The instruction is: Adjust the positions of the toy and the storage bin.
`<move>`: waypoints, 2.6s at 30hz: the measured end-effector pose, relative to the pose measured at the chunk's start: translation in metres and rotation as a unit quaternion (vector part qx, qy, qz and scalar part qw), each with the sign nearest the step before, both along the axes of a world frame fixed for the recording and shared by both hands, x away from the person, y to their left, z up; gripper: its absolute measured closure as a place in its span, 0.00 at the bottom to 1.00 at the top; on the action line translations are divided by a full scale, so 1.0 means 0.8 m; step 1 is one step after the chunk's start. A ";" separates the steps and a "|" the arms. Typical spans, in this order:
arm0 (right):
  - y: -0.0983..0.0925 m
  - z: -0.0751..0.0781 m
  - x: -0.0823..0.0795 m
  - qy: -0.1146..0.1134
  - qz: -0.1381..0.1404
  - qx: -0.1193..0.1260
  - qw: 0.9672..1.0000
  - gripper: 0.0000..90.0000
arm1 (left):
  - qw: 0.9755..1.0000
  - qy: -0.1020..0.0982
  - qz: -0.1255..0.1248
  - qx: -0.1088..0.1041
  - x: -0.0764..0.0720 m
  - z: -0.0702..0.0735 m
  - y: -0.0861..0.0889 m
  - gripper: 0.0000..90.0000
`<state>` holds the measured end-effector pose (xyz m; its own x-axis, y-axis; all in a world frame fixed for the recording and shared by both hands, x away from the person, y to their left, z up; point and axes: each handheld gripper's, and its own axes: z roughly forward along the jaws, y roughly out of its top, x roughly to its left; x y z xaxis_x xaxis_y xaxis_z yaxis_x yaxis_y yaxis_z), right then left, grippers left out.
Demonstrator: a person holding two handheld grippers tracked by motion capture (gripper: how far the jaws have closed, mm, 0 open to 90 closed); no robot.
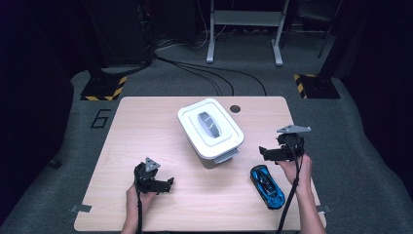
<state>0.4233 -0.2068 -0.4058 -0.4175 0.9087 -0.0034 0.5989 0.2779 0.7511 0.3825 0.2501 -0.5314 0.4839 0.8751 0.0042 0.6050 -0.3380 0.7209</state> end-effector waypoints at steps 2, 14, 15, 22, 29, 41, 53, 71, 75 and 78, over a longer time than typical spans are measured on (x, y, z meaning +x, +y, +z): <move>0.009 0.010 0.003 -0.005 0.012 0.001 1.000 0.00 | 1.000 -0.001 0.000 0.000 0.000 0.000 0.000 0.00; 0.090 0.045 0.024 -0.017 0.073 -0.008 0.997 0.00 | 1.000 -0.001 0.000 0.000 0.000 0.000 0.000 0.00; 0.097 0.046 0.026 -0.016 0.073 -0.006 0.997 0.00 | 1.000 -0.001 0.000 0.000 0.000 0.000 0.000 0.00; 0.139 0.043 0.047 -0.007 0.106 -0.010 0.994 0.00 | 1.000 0.002 -0.006 0.007 0.000 0.001 0.001 0.00; 0.174 0.041 0.067 -0.008 0.132 -0.015 0.991 0.11 | 1.000 0.002 -0.005 0.007 0.000 0.001 0.001 0.00; 0.218 0.038 0.087 -0.015 0.155 -0.038 0.987 0.65 | 1.000 0.002 -0.006 0.007 0.000 0.001 0.001 0.00; 0.216 0.040 0.084 -0.010 0.131 -0.050 0.990 0.74 | 1.000 0.002 -0.007 0.008 0.000 0.001 0.001 0.00; 0.189 0.042 0.096 -0.011 0.071 -0.081 0.994 0.75 | 1.000 0.002 -0.007 0.008 0.000 0.001 0.001 0.00; 0.181 0.042 0.099 -0.011 0.057 -0.086 0.995 0.75 | 1.000 0.001 -0.005 0.006 0.000 0.001 0.001 0.00; 0.176 0.043 0.101 -0.009 0.043 -0.085 0.995 0.75 | 1.000 0.002 -0.006 0.007 0.000 0.001 0.001 0.00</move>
<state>0.5044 -0.0663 -0.3716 -0.4915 0.8556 -0.1626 0.5546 0.4514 0.6991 0.3825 0.2511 -0.5309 0.4948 0.8689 0.0152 0.6032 -0.3560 0.7138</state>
